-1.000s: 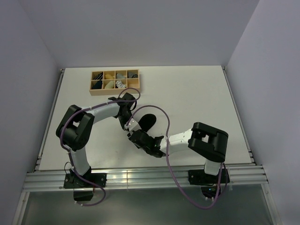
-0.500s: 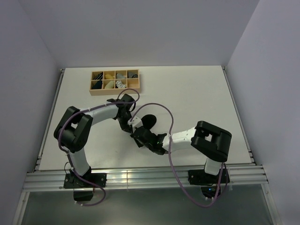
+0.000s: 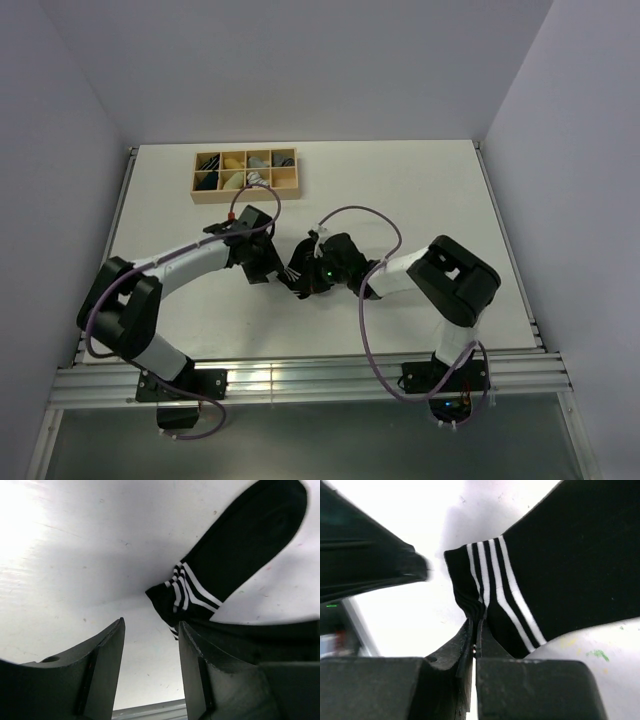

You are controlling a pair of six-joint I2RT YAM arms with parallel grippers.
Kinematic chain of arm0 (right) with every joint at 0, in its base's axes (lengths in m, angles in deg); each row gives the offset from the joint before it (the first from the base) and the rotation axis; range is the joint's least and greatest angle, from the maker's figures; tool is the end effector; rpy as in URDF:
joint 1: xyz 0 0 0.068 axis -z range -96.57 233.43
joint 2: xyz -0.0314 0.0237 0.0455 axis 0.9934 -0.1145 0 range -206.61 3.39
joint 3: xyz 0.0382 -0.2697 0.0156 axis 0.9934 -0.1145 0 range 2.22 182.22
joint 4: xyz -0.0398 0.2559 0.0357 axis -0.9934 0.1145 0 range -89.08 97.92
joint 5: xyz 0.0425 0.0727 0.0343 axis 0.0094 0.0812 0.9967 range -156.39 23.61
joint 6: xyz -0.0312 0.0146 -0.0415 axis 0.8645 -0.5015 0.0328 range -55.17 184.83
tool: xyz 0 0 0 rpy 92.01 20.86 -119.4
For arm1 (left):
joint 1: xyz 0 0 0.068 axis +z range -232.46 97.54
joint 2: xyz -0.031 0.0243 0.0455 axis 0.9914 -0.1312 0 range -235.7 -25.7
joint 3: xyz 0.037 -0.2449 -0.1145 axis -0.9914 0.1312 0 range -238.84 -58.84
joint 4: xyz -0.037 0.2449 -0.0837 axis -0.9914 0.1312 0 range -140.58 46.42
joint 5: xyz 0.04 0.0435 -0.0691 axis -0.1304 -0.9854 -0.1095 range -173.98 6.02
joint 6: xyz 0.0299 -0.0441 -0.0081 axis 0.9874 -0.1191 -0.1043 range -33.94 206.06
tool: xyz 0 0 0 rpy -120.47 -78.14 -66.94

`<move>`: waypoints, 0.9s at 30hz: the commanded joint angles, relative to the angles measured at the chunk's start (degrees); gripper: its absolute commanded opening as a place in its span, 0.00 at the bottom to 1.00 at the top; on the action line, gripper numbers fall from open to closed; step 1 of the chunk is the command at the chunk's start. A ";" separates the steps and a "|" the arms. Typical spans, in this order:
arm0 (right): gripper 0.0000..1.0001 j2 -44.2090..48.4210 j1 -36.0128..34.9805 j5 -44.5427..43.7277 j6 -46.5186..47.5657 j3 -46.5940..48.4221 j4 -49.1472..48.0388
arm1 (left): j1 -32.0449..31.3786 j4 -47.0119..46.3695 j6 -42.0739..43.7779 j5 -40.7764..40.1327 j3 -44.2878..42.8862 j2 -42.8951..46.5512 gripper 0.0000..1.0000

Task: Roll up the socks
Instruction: Roll the sock at the center of the board.

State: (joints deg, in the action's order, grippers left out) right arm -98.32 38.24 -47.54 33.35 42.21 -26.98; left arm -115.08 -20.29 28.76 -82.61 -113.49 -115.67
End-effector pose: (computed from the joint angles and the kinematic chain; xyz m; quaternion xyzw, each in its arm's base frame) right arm 0.2258 0.2436 0.1247 -0.1804 0.8549 0.4014 0.2747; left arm 0.2520 -0.1624 0.1851 -0.2064 0.9553 -0.1576 0.1412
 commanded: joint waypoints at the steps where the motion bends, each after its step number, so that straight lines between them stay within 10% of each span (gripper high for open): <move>1: 0.00 -4.27 3.69 11.63 -8.40 -1.32 -7.06 | 0.19 -4.78 -0.80 -3.30 2.96 5.68 0.52; 27: 0.00 -13.86 10.56 22.55 -22.21 1.06 -9.10 | -1.30 -20.09 0.96 2.06 12.47 -0.46 0.44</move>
State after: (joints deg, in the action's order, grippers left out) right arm -110.47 48.57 -24.24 10.94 42.78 -39.74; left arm -115.94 -40.07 29.26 -79.47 -100.47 -113.47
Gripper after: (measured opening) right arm 0.029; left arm 0.445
